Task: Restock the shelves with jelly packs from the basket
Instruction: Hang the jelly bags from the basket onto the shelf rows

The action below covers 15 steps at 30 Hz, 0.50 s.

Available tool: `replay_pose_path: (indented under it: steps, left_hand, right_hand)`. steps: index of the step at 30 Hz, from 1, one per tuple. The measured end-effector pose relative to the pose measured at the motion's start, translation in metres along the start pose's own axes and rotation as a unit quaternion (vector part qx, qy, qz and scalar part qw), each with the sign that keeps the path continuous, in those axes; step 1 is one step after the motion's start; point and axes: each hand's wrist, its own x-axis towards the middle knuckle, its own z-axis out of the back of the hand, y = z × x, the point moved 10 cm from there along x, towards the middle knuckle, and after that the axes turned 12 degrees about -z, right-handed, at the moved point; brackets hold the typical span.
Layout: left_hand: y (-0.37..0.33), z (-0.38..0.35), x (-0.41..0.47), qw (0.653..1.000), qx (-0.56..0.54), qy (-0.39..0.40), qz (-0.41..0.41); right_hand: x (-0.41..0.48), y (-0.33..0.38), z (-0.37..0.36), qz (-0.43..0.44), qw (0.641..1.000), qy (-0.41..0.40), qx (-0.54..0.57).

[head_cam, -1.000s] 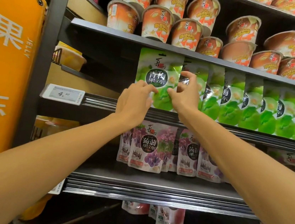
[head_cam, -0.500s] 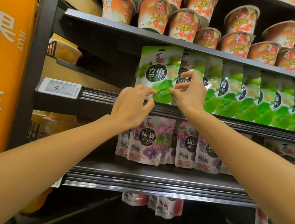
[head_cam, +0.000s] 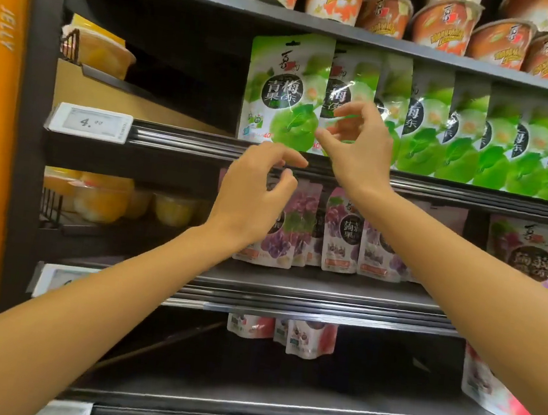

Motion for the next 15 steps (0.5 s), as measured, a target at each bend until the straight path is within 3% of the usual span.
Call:
replay_pose_path:
  steps: [7, 11, 15]
  left_hand:
    - [0.012, -0.026, -0.106, 0.976, -0.121, -0.024, 0.178]
    - [0.011, -0.055, -0.203, 0.931, -0.195, -0.007, 0.309]
    - [-0.009, -0.092, -0.339, 0.865, -0.23, 0.043, 0.443]
  right_hand:
    - [-0.101, -0.063, 0.036, -0.038, 0.997, 0.041, 0.06]
    - [-0.19, -0.125, 0.049, -0.091, 0.988, 0.108, 0.058]
    - [-0.304, -0.226, 0.055, -0.236, 0.951, 0.199, 0.021]
